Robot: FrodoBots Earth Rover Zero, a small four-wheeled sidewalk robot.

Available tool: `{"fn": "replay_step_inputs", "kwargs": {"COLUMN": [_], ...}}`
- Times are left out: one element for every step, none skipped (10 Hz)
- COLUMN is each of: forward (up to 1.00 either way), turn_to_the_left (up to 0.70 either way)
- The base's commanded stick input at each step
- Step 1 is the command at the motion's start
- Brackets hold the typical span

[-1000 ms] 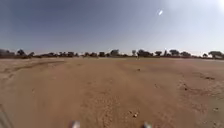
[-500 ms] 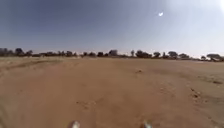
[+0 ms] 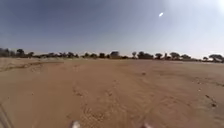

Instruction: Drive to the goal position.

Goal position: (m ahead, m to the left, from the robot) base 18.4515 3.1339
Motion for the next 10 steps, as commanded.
{"fn": "replay_step_inputs", "kwargs": {"forward": [0.7, 0.7, 0.7, 0.7, 0.7, 0.7, 0.7, 0.7, 0.7, 0.7], "turn_to_the_left": [0.0, 0.0, 0.0, 0.0, 0.0, 0.0, 0.0, 0.0, 0.0, 0.0]}}
